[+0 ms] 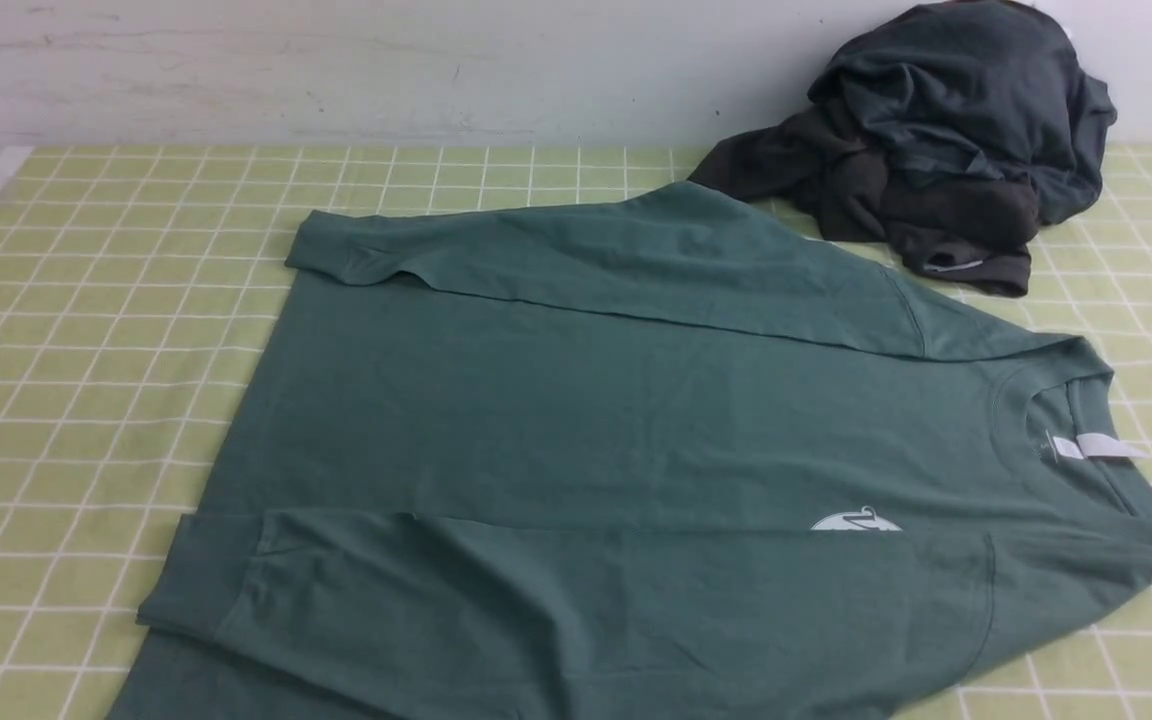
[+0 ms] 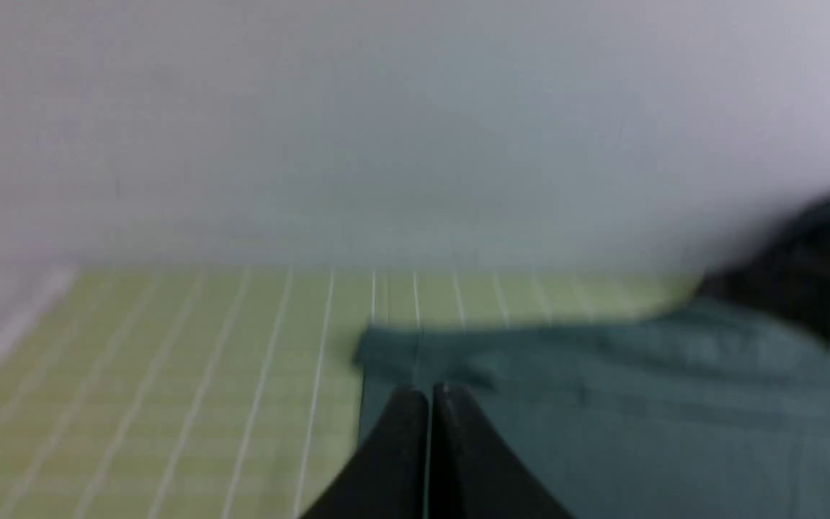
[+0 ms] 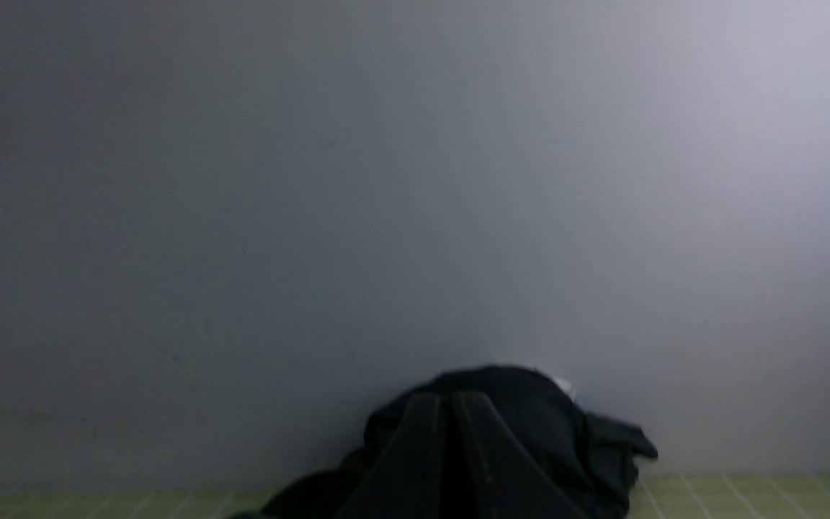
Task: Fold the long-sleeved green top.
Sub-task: Use the left arm to clamp the cuff closest to it
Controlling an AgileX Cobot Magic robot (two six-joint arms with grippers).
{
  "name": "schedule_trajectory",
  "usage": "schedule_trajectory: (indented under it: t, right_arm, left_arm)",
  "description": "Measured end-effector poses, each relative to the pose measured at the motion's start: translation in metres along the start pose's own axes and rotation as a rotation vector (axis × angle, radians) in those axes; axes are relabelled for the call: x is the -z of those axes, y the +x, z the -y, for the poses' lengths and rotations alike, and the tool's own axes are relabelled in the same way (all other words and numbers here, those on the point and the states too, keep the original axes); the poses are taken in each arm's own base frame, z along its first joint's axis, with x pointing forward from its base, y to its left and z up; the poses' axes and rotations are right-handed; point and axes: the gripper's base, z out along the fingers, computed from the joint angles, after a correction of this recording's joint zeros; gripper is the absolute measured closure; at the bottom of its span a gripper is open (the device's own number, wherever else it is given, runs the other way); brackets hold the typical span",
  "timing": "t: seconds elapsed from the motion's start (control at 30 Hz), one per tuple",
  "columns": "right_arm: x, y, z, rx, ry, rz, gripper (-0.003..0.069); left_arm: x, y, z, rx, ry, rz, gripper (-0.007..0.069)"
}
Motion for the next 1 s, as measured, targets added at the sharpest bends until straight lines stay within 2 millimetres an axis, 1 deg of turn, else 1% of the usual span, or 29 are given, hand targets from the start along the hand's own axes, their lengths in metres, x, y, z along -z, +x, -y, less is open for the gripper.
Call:
schedule_trajectory:
  t: [0.03, 0.07, 0.1, 0.13, 0.2, 0.27, 0.3, 0.33, 0.4, 0.43, 0.5, 0.53, 0.57, 0.6, 0.63, 0.73, 0.83, 0.87, 1.0]
  right_arm:
    - [-0.009, 0.003, 0.002, -0.011, 0.027, -0.116, 0.0665]
    - [-0.019, 0.011, 0.003, -0.013, 0.053, -0.281, 0.0665]
    - [-0.018, 0.013, 0.003, -0.013, 0.062, -0.320, 0.0665]
    - [-0.027, 0.022, 0.003, 0.003, 0.073, -0.485, 0.0665]
    - [-0.033, 0.035, -0.001, 0.035, 0.058, -0.689, 0.0665]
    - [-0.036, 0.050, -0.008, 0.087, 0.003, -0.864, 0.0665]
    - [-0.038, 0.057, -0.014, 0.110, -0.039, -0.930, 0.0665]
    - [-0.041, 0.065, -0.022, 0.145, -0.105, -0.996, 0.0665]
    - [-0.045, 0.074, -0.032, 0.173, -0.183, -1.044, 0.0665]
    - [-0.047, 0.079, -0.039, 0.190, -0.231, -1.065, 0.0665]
    - [-0.050, 0.087, -0.050, 0.221, -0.315, -1.094, 0.0665]
    - [-0.051, 0.091, -0.054, 0.219, -0.337, -1.108, 0.0665]
    - [-0.052, 0.096, -0.059, 0.222, -0.374, -1.127, 0.0665]
    - [-0.053, 0.097, -0.062, 0.220, -0.391, -1.132, 0.0665]
    - [-0.053, 0.101, -0.068, 0.218, -0.432, -1.152, 0.0665]
    - [-0.051, 0.106, -0.075, 0.224, -0.508, -1.176, 0.0665]
    - [-0.051, 0.105, -0.079, 0.228, -0.553, -1.166, 0.0665]
    - [-0.051, 0.105, -0.079, 0.227, -0.555, -1.165, 0.0665]
    - [-0.051, 0.104, -0.082, 0.216, -0.589, -1.141, 0.0665]
  left_arm:
    - [-0.013, 0.005, 0.000, 0.003, -0.004, -0.117, 0.0627]
    - [-0.027, 0.013, 0.000, 0.012, -0.008, -0.255, 0.0627]
    - [-0.027, 0.013, 0.000, 0.012, -0.008, -0.255, 0.0627]
    - [-0.043, 0.023, 0.000, 0.022, -0.012, -0.413, 0.0626]
    - [-0.064, 0.036, -0.001, 0.034, -0.018, -0.586, 0.0613]
    - [-0.085, 0.048, -0.001, 0.046, -0.023, -0.717, 0.0580]
    - [-0.095, 0.050, -0.001, 0.055, -0.024, -0.765, 0.0547]
    - [-0.109, 0.054, -0.001, 0.054, -0.023, -0.816, 0.0506]
    - [-0.126, 0.057, -0.001, 0.058, -0.025, -0.865, 0.0443]
    - [-0.136, 0.059, -0.002, 0.052, -0.023, -0.887, 0.0395]
    - [-0.155, 0.063, -0.003, 0.038, -0.019, -0.917, 0.0338]
    - [-0.161, 0.065, -0.004, 0.034, -0.019, -0.926, 0.0314]
    - [-0.172, 0.069, -0.007, 0.032, -0.021, -0.946, 0.0287]
    - [-0.175, 0.071, -0.008, 0.031, -0.021, -0.953, 0.0279]
    - [-0.187, 0.077, -0.015, 0.038, -0.034, -0.978, 0.0264]
    - [-0.204, 0.087, -0.031, 0.079, -0.069, -1.013, 0.0258]
    - [-0.211, 0.096, -0.044, 0.146, -0.097, -1.034, 0.0258]
    - [-0.211, 0.097, -0.044, 0.152, -0.097, -1.034, 0.0258]
    - [-0.221, 0.113, -0.048, 0.174, -0.085, -1.060, 0.0263]
